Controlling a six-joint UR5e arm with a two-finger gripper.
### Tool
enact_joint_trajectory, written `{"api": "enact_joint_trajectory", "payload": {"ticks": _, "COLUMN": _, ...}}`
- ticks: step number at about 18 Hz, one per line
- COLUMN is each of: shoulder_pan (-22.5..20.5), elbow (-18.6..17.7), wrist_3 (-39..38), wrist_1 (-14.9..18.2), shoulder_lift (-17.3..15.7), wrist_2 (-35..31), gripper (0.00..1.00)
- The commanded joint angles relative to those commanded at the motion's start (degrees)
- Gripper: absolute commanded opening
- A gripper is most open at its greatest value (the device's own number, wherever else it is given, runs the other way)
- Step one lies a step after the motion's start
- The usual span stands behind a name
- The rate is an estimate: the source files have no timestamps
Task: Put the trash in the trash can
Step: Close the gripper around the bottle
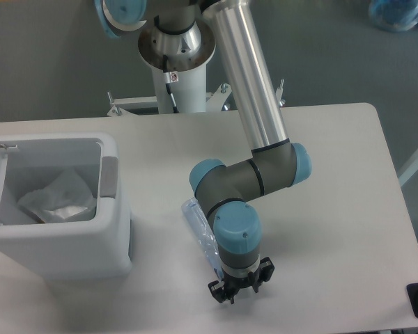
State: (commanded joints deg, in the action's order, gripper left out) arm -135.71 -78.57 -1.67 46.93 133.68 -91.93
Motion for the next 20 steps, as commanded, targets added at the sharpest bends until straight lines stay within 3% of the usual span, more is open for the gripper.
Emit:
{"api": "enact_joint_trajectory", "payload": {"ticks": 13, "shoulder_pan": 0.35, "elbow": -0.26, "wrist_3": 0.09, "wrist_1": 0.00, "shoulder_lift": -0.79, "wrist_2": 0.35, "gripper": 0.30}}
{"api": "enact_joint_trajectory", "payload": {"ticks": 20, "shoulder_pan": -0.26, "elbow": 2.02, "wrist_3": 2.72, "wrist_1": -0.18, "shoulder_lift": -7.28, "wrist_2": 0.35, "gripper": 0.28}}
